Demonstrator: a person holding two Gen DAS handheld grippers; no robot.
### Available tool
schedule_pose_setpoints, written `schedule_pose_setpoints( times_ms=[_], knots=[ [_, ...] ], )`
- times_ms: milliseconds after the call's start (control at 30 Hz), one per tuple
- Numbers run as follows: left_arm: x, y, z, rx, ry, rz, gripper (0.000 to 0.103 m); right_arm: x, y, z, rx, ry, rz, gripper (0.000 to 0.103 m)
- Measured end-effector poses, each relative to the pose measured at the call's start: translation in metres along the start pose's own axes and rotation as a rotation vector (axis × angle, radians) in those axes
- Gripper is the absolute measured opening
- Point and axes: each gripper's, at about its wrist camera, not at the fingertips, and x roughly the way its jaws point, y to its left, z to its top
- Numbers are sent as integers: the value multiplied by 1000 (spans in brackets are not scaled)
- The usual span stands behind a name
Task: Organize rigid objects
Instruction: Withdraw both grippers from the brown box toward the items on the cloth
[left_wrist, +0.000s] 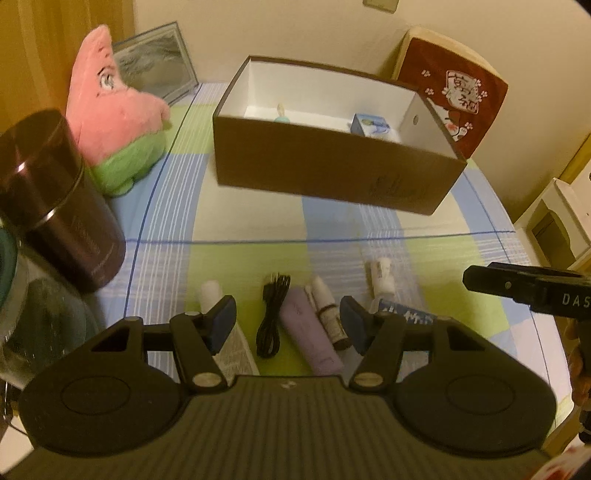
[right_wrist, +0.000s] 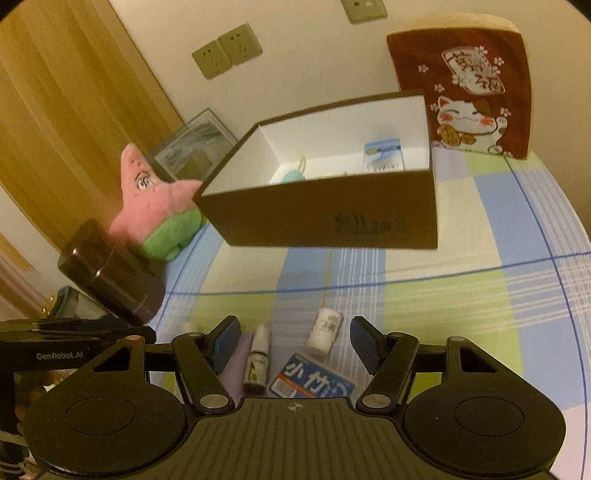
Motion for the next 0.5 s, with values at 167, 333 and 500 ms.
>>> schedule_pose_setpoints(
  times_ms=[167, 333, 500],
  knots=[
    [8, 2, -16, -11, 33, 26, 60, 9, 2, -16, -64, 39, 18, 67],
    [16, 6, -32, -19, 71, 45, 60, 21, 5, -31, -153, 79, 2, 67],
    [25, 10, -44, -30, 95, 56, 60, 35, 8, -40, -233, 107, -10, 67]
  ],
)
